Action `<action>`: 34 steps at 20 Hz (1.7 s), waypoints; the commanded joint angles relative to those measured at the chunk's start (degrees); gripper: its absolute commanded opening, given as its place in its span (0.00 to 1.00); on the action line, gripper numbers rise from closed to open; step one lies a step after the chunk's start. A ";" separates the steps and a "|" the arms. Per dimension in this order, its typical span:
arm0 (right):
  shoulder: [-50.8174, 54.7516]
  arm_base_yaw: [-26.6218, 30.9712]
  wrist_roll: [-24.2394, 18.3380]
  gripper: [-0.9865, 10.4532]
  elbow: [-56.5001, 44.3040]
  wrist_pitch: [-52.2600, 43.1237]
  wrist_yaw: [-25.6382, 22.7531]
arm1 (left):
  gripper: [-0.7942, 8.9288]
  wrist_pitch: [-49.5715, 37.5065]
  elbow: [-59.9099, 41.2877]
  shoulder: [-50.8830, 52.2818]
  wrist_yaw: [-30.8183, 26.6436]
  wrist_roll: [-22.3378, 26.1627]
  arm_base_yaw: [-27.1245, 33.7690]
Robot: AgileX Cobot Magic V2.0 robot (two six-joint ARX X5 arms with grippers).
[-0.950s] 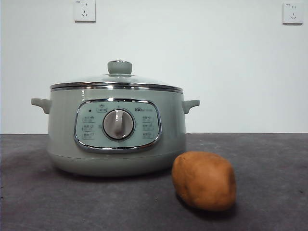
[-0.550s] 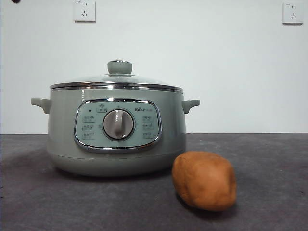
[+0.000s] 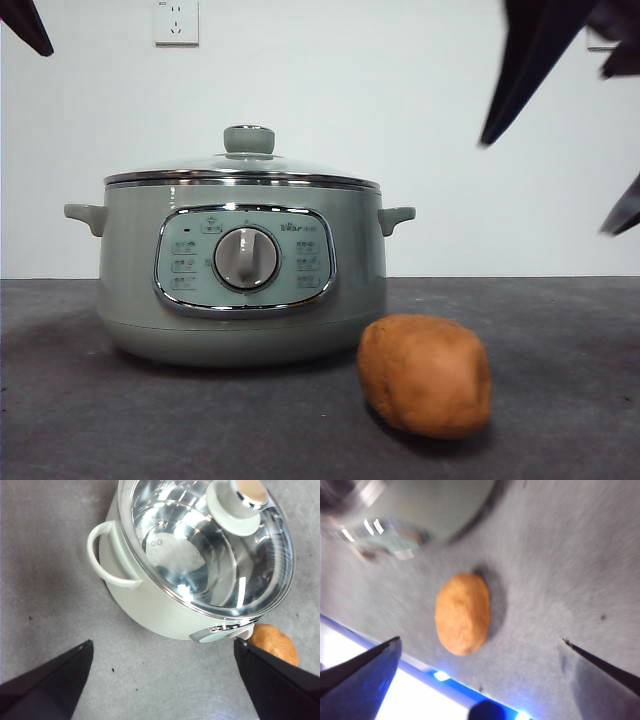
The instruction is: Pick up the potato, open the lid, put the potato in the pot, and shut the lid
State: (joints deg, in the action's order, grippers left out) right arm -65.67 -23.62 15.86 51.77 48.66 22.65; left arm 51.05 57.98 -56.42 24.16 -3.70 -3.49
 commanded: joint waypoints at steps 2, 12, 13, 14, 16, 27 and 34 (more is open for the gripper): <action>-4.70 -8.22 3.52 0.64 0.15 -3.04 -6.10 | 0.57 -0.11 0.09 -1.31 0.24 -0.33 0.02; -17.70 -21.79 5.44 0.64 0.15 -11.69 -17.97 | 0.57 -0.11 0.09 -2.58 0.24 -0.31 0.00; -18.78 -22.38 5.42 0.64 0.15 -12.22 -18.64 | 0.57 -0.09 0.09 -2.58 0.24 -0.31 0.00; -19.89 -22.95 5.42 0.64 0.15 -12.76 -18.84 | 0.57 -0.11 0.09 -2.58 0.24 -0.31 0.00; -21.99 -23.65 5.05 0.63 0.15 -14.01 -19.34 | 0.57 -0.11 0.09 -2.58 0.22 -0.31 -0.33; -24.09 -23.67 3.63 0.08 0.17 -13.86 -20.11 | 0.57 -3.10 0.31 -2.58 -0.13 0.48 -5.88; -13.94 -23.58 3.02 0.08 0.17 -9.11 -20.11 | 0.57 -7.43 6.43 -7.19 -2.12 0.48 -12.57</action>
State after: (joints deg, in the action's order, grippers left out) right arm -79.55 -47.18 19.46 51.86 39.70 2.79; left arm 44.05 64.77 -63.46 21.91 -3.66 -16.05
